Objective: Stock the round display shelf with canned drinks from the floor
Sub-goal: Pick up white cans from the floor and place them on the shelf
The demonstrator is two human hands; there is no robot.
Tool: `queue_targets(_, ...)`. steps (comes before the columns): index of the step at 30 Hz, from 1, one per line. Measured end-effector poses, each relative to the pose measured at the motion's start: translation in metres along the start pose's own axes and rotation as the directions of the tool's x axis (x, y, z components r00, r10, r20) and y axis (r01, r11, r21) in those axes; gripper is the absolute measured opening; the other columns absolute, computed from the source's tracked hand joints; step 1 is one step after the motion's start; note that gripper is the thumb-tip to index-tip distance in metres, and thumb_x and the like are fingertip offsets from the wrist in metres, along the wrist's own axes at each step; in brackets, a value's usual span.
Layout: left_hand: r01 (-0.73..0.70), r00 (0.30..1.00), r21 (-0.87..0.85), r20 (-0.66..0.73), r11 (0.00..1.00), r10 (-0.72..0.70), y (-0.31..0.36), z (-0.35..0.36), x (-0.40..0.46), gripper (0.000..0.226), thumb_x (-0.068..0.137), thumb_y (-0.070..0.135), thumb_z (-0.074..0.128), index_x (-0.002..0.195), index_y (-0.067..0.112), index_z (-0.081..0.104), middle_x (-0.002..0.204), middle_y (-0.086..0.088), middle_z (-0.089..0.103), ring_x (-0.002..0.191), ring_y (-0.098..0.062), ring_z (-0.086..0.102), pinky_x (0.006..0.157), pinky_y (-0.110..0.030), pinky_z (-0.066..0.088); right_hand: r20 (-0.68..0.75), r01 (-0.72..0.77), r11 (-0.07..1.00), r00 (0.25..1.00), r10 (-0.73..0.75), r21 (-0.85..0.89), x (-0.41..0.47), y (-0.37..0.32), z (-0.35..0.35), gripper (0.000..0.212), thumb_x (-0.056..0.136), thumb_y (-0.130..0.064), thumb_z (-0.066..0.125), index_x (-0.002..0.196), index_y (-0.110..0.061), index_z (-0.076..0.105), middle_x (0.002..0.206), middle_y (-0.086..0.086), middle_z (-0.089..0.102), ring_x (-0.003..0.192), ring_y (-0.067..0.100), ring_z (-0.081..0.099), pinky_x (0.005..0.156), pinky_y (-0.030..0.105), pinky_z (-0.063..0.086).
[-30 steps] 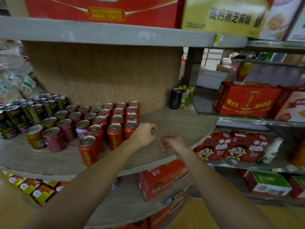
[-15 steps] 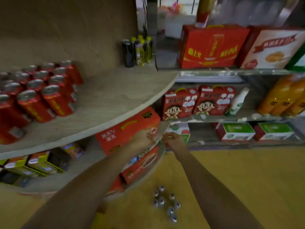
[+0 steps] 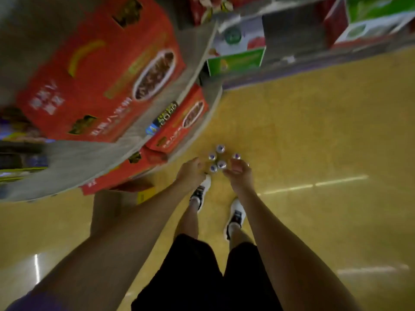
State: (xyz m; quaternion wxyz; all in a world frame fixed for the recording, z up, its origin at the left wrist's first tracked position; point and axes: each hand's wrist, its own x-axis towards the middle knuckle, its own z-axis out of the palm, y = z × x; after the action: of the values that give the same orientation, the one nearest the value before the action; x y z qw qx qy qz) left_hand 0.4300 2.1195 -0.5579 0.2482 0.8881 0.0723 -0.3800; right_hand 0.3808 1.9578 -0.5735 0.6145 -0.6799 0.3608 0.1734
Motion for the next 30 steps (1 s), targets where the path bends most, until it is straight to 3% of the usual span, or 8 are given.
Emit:
queue_targets(4, 0.032, 0.999, 0.036, 0.033, 0.999, -0.034, -0.043, 0.045, 0.049, 0.038, 0.084, 0.013, 0.066, 0.121, 0.013, 0.056, 0.122, -0.008, 0.062, 0.109, -0.027, 0.06, 0.087, -0.036, 0.051, -0.057, -0.12, 0.992, 0.991, 0.118, -0.026, 0.045, 0.06, 0.023, 0.042, 0.077, -0.006, 0.077, 0.117, -0.009, 0.064, 0.105, 0.004, 0.067, 0.09, 0.016, 0.062, 0.082, 0.03, 0.047)
queue_targets(7, 0.069, 0.997, 0.004, 0.027, 0.998, -0.069, -0.066, 0.072, 0.085, 0.035, 0.082, 0.011, 0.065, 0.116, 0.015, 0.057, 0.119, -0.003, 0.063, 0.108, -0.025, 0.06, 0.086, -0.032, 0.05, -0.091, -0.177, 0.984, 0.981, 0.173, -0.031, 0.078, 0.095, 0.045, 0.04, 0.08, -0.007, 0.074, 0.119, -0.01, 0.063, 0.102, 0.001, 0.063, 0.087, 0.013, 0.06, 0.074, 0.022, 0.04)
queue_targets(11, 0.076, 0.993, -0.013, 0.087, 0.997, -0.074, -0.092, 0.101, 0.131, 0.039, 0.083, 0.014, 0.066, 0.12, 0.019, 0.056, 0.122, 0.0, 0.061, 0.109, -0.02, 0.058, 0.081, -0.026, 0.045, -0.131, -0.249, 0.968, 0.959, 0.25, 0.021, 0.116, 0.142, 0.078, 0.036, 0.079, -0.007, 0.073, 0.113, -0.012, 0.064, 0.104, 0.005, 0.067, 0.086, 0.015, 0.063, 0.079, 0.03, 0.049)
queue_targets(15, 0.063, 0.989, -0.013, 0.133, 0.998, -0.061, -0.121, 0.129, 0.178, 0.04, 0.082, 0.013, 0.067, 0.12, 0.019, 0.056, 0.118, 0.0, 0.062, 0.105, -0.02, 0.06, 0.079, -0.024, 0.042, -0.188, -0.327, 0.943, 0.924, 0.332, 0.059, 0.145, 0.185, 0.107, 0.028, 0.081, -0.014, 0.072, 0.108, -0.017, 0.065, 0.1, -0.002, 0.067, 0.091, 0.018, 0.064, 0.081, 0.03, 0.05)
queue_targets(21, 0.058, 0.979, 0.032, 0.196, 0.998, -0.063, -0.158, 0.174, 0.245, 0.045, 0.083, 0.014, 0.072, 0.124, 0.016, 0.055, 0.122, -0.003, 0.061, 0.108, -0.022, 0.058, 0.092, -0.034, 0.049, -0.241, -0.364, 0.922, 0.89, 0.387, 0.136, 0.194, 0.239, 0.137, 0.026, 0.085, -0.011, 0.07, 0.11, -0.007, 0.066, 0.097, 0.002, 0.067, 0.087, 0.016, 0.063, 0.073, 0.023, 0.046)
queue_targets(23, 0.019, 0.973, 0.07, 0.227, 0.997, -0.035, -0.17, 0.188, 0.269, 0.047, 0.083, 0.016, 0.072, 0.125, 0.018, 0.053, 0.124, -0.001, 0.061, 0.109, -0.021, 0.057, 0.09, -0.032, 0.048, -0.253, -0.395, 0.903, 0.868, 0.427, 0.169, 0.211, 0.255, 0.145, 0.025, 0.087, -0.011, 0.068, 0.111, -0.006, 0.066, 0.096, 0.0, 0.065, 0.086, 0.012, 0.06, 0.072, 0.021, 0.043)
queue_targets(27, -0.02, 0.975, 0.139, 0.223, 0.99, -0.011, -0.191, 0.211, 0.312, 0.045, 0.078, 0.011, 0.071, 0.12, 0.018, 0.054, 0.119, 0.0, 0.062, 0.107, -0.022, 0.059, 0.088, -0.035, 0.05, -0.232, -0.439, 0.887, 0.856, 0.462, 0.147, 0.243, 0.293, 0.163, 0.021, 0.088, -0.014, 0.064, 0.108, -0.009, 0.069, 0.102, 0.003, 0.071, 0.09, 0.017, 0.065, 0.079, 0.027, 0.05)
queue_targets(30, -0.016, 0.962, 0.18, 0.27, 0.984, -0.033, -0.205, 0.23, 0.34, 0.057, 0.075, 0.015, 0.073, 0.127, 0.015, 0.05, 0.124, -0.005, 0.06, 0.112, -0.025, 0.058, 0.092, -0.04, 0.05, -0.201, -0.474, 0.872, 0.848, 0.49, 0.125, 0.266, 0.321, 0.172, 0.021, 0.089, -0.011, 0.056, 0.101, -0.001, 0.07, 0.095, 0.011, 0.071, 0.081, 0.024, 0.061, 0.07, 0.031, 0.046)
